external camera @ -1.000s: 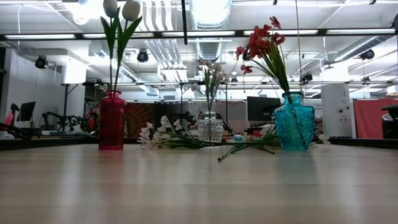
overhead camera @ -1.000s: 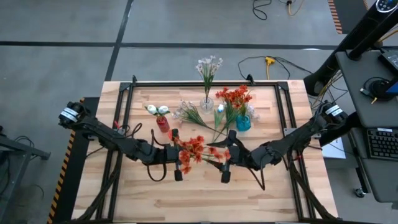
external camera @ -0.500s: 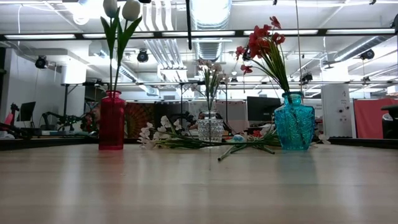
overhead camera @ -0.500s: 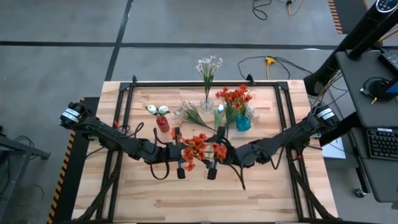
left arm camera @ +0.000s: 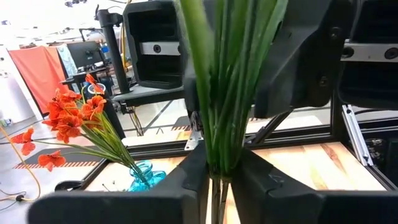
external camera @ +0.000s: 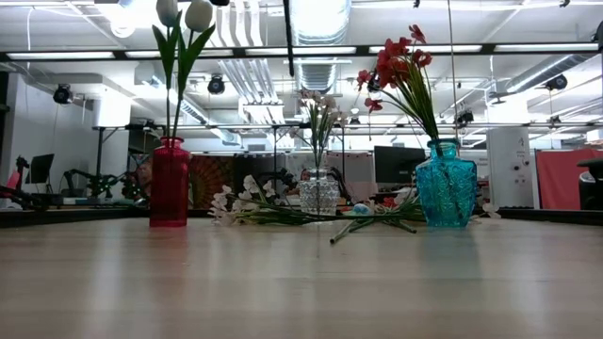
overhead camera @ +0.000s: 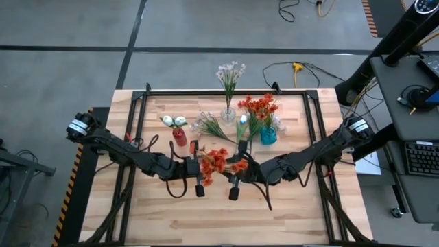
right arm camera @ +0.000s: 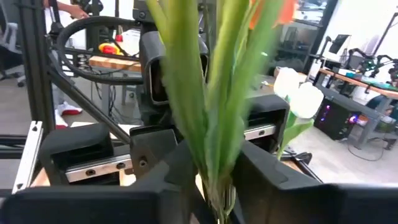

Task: Sort flowers into vase by color
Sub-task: Put the left orange flowers into the blue vase, then put the left white flowers into the transparent vase

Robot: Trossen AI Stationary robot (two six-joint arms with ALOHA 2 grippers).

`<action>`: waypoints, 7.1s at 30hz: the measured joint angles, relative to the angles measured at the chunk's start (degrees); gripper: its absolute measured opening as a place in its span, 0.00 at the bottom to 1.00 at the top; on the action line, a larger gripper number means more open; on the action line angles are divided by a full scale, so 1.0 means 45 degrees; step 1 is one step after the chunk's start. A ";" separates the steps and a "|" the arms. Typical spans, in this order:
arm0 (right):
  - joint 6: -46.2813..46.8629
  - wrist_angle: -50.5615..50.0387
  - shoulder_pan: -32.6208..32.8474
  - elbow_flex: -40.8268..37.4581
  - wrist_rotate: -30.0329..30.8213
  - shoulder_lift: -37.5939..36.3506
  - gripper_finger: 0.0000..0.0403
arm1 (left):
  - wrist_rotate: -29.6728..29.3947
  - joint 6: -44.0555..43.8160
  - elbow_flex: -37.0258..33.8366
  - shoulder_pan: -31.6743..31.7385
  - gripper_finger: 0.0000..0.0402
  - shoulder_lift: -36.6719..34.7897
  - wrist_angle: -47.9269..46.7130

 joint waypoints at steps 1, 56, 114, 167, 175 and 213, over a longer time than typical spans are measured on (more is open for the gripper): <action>0.0000 0.0003 -0.0001 0.0000 -0.0048 0.0000 0.18 | 0.0003 -0.0010 0.0000 0.0000 0.13 0.0000 0.0001; 0.2064 -0.2379 -0.0066 -0.6266 1.0055 -0.8506 0.09 | -0.3217 -0.2806 -0.0005 -0.2152 0.67 -0.5008 -0.9499; 0.5926 -0.2365 -0.1308 -0.7936 0.9533 -0.7630 0.45 | -0.4098 -0.2721 -0.0005 -0.2142 0.67 -0.5008 -0.9861; 1.5420 -1.8137 -0.0641 -0.2869 0.4088 -0.7893 0.67 | -0.4096 -0.3634 -0.0005 -0.2142 0.67 -0.5007 -1.0161; 1.6759 -2.0228 -0.0641 -0.2016 0.3120 -0.7883 0.67 | -0.4096 -0.3666 -0.0005 -0.2143 0.67 -0.4998 -1.0161; 1.8258 -2.4669 -0.0541 0.1125 -0.6439 -0.7542 0.61 | -0.1508 -0.5675 0.3359 -0.2265 0.67 -0.0461 -1.3583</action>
